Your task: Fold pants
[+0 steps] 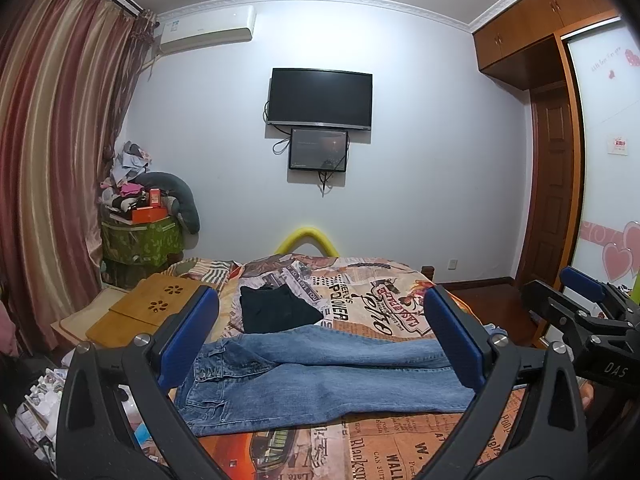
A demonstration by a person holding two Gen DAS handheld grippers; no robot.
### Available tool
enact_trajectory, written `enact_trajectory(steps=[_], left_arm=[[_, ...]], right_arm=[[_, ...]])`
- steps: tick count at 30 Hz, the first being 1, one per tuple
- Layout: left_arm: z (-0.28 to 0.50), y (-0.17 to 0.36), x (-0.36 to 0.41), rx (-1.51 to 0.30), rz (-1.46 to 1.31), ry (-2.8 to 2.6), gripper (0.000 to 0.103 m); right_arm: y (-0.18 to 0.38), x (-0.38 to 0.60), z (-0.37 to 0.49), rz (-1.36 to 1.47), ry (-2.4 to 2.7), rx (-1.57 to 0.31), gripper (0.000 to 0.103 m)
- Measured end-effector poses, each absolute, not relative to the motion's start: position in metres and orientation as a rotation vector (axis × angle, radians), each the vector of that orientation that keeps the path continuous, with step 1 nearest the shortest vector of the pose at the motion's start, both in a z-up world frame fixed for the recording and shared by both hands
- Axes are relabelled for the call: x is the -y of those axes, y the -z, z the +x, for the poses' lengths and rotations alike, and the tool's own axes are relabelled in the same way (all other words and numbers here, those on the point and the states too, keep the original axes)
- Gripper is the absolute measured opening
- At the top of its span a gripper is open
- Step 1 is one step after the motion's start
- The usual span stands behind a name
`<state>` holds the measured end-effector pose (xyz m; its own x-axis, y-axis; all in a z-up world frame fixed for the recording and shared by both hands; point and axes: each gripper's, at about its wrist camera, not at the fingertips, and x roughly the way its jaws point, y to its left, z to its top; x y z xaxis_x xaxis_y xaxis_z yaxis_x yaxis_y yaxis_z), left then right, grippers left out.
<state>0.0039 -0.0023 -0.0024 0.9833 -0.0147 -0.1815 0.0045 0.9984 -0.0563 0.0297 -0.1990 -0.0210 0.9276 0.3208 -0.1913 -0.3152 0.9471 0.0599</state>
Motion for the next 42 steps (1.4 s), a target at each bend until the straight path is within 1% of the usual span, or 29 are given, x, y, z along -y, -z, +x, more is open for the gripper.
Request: enact_trajectory(steps=[42], left_arm=[[0.0044, 0.0011, 0.0027, -0.184, -0.064, 0.012, 0.103]], right_arm=[[0.0182, 0.2036, 0.0308, 0.037, -0.323, -0.196, 0.103]])
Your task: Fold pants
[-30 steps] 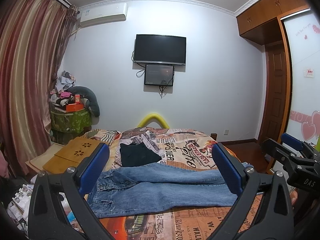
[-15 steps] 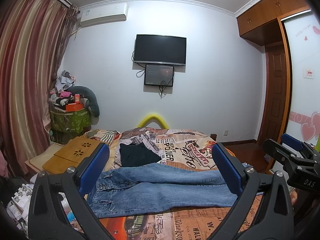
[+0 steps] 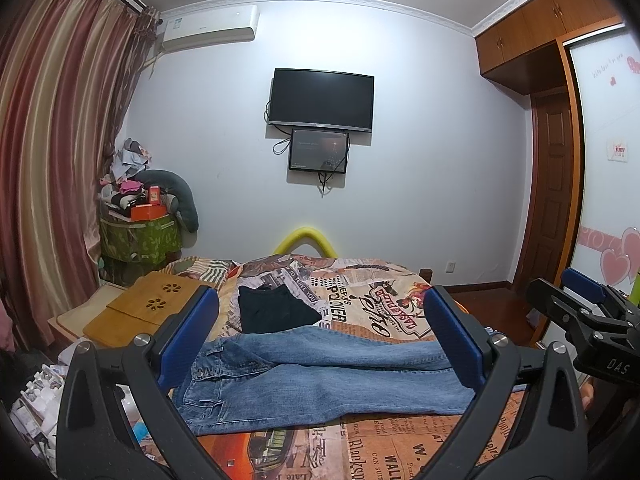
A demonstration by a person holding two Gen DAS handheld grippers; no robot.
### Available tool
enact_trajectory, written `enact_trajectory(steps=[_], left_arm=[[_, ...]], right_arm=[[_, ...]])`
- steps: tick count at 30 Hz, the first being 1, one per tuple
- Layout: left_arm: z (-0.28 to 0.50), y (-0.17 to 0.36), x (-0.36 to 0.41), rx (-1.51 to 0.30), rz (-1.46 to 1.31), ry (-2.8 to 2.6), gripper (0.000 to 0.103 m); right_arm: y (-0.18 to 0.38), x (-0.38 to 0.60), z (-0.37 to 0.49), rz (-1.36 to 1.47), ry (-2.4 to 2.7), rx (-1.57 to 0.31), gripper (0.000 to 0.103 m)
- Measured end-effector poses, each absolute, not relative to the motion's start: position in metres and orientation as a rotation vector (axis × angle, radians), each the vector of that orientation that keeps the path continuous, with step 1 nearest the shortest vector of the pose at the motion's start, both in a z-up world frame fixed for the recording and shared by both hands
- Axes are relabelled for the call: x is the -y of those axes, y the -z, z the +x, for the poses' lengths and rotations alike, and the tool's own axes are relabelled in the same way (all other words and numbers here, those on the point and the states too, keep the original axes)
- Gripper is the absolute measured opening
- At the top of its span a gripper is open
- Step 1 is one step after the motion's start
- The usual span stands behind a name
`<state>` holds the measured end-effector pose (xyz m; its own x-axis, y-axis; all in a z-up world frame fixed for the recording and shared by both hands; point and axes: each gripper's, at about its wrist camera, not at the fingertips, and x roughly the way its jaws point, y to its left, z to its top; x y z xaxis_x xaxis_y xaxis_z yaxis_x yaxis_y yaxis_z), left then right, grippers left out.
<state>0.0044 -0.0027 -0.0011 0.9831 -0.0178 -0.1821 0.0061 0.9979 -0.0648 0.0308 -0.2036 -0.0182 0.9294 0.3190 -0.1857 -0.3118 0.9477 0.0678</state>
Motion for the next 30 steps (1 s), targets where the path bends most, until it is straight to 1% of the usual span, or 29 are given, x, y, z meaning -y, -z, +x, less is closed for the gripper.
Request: enact_trajectory(steps=[19, 25, 30], left_arm=[[0.019, 0.008, -0.009, -0.211, -0.114, 0.033, 0.103], [0.038, 0.012, -0.016, -0.223, -0.102, 0.017, 0.103], [0.075, 0.015, -0.029, -0.247, -0.074, -0.009, 0.103]], right_arm=[[0.024, 0.198, 0.042, 0.028, -0.322, -0.215, 0.103], [0.033, 0.193, 0.066, 0.026, -0.331, -0.246, 0.103], [0.041, 0.19, 0.106, 0.006, -0.343, -0.288, 0.103]])
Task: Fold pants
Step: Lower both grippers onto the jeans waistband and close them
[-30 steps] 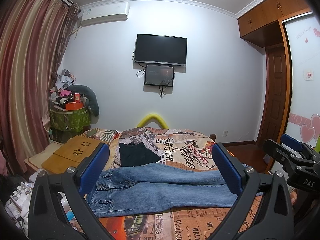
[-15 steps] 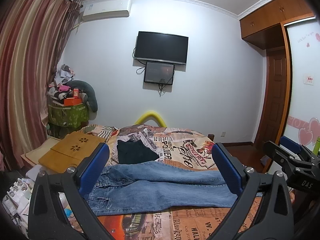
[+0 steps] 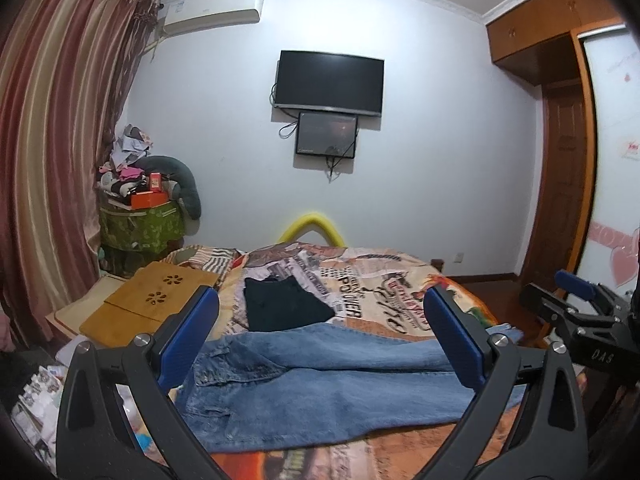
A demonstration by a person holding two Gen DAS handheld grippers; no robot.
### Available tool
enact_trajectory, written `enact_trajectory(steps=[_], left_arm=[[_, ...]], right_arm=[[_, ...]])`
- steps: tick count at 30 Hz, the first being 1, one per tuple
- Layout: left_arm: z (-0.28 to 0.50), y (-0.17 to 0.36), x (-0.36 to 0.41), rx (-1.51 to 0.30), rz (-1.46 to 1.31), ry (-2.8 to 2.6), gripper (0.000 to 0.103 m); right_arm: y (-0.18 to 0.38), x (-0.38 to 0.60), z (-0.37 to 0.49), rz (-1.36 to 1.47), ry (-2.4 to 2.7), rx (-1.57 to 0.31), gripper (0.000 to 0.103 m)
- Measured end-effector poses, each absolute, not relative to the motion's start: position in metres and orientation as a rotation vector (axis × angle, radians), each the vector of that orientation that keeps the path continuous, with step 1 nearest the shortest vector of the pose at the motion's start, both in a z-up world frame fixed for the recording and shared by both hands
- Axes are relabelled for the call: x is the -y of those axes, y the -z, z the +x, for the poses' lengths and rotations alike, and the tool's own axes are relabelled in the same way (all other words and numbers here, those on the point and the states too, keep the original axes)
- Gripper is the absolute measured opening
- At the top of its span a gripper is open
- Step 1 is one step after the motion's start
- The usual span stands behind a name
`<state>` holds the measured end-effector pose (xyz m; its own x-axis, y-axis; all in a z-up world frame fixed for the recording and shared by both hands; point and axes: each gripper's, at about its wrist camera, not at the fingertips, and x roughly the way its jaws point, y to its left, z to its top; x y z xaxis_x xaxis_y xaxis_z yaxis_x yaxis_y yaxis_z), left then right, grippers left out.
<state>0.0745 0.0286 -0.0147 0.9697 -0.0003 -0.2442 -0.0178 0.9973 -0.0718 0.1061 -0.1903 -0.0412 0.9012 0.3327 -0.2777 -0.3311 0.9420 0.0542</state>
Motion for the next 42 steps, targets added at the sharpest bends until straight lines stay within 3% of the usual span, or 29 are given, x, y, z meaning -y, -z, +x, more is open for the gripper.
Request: enact_trajectory(steps=[12, 26, 31, 33, 39, 42], left_arm=[[0.201, 0.049, -0.088, -0.426, -0.032, -0.14, 0.103], [0.363, 0.183, -0.159, -0.872, -0.056, -0.2, 0.103], [0.405, 0.226, -0.186, -1.018, -0.089, -0.181, 0.094], [0.419, 0.24, -0.195, -1.068, -0.112, -0.18, 0.083], [0.453, 0.282, -0.228, -1.218, -0.234, -0.199, 0.075], [0.461, 0.301, -0.236, -1.264, -0.303, -0.183, 0.073]], right_arm=[[0.07, 0.198, 0.212, -0.126, -0.291, -0.396, 0.103], [0.156, 0.185, 0.332, -0.188, -0.401, -0.724, 0.103], [0.193, 0.172, 0.373, -0.239, -0.46, -0.863, 0.103], [0.206, 0.167, 0.388, -0.253, -0.488, -0.911, 0.102], [0.235, 0.153, 0.414, -0.308, -0.549, -1.009, 0.101], [0.242, 0.15, 0.426, -0.296, -0.574, -1.041, 0.095]])
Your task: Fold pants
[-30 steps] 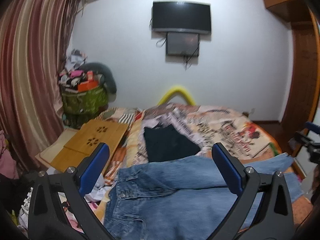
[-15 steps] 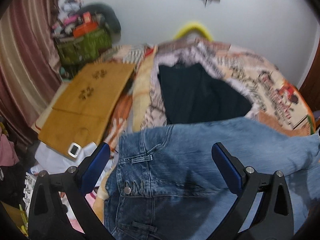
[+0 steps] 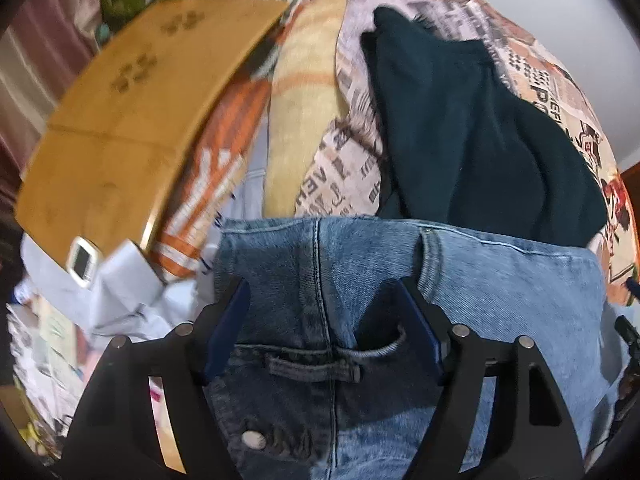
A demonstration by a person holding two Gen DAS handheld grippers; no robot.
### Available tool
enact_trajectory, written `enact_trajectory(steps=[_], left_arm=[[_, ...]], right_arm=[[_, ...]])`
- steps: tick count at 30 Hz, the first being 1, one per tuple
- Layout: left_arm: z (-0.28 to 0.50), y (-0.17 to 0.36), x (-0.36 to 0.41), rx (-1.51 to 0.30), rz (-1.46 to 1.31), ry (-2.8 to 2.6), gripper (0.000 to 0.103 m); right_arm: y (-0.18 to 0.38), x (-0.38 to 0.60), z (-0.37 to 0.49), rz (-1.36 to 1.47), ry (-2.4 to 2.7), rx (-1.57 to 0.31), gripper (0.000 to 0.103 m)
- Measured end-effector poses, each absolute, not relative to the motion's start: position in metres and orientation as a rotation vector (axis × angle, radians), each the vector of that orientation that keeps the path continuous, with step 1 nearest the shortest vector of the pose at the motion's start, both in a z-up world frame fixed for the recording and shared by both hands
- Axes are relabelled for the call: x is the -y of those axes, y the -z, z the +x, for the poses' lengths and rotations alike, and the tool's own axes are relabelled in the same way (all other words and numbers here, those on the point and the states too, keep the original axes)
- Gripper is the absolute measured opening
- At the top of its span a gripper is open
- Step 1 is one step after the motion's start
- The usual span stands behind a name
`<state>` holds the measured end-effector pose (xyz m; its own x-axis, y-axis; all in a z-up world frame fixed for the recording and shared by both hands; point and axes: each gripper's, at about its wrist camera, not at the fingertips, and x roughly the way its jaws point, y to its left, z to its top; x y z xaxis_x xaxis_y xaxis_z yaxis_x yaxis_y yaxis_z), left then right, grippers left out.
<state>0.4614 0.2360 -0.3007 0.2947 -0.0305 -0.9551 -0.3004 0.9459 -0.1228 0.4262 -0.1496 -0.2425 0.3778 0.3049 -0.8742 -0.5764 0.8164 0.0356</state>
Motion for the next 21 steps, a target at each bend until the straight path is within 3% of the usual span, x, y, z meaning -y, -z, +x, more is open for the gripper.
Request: enact_trajectory(steps=[4, 9, 10, 11, 14, 17, 21], left_arm=[[0.463, 0.308, -0.234, -1.261, -0.295, -0.178, 0.069], [0.468, 0.32, -0.238, -1.272, -0.342, -0.176, 0.049], [0.468, 0.324, -0.238, -1.289, -0.341, -0.201, 0.035], [0.467, 0.327, -0.239, -1.297, -0.343, -0.215, 0.031], [0.465, 0.327, -0.241, -1.28, -0.37, -0.215, 0.028], [0.463, 0.321, -0.238, -1.265, -0.356, -0.216, 0.019], [0.459, 0.307, -0.232, -1.242, -0.295, -0.225, 0.011]], right_arm=[[0.251, 0.139, 0.437, -0.299, -0.611, -1.096, 0.084], [0.262, 0.124, 0.445, -0.274, -0.664, -1.155, 0.063], [0.264, 0.121, 0.446, -0.258, -0.675, -1.166, 0.063], [0.264, 0.119, 0.446, -0.25, -0.674, -1.161, 0.063], [0.267, 0.113, 0.445, -0.244, -0.667, -1.148, 0.057], [0.271, 0.109, 0.442, -0.246, -0.646, -1.159, 0.048], [0.27, 0.102, 0.434, -0.296, -0.671, -1.162, 0.019]])
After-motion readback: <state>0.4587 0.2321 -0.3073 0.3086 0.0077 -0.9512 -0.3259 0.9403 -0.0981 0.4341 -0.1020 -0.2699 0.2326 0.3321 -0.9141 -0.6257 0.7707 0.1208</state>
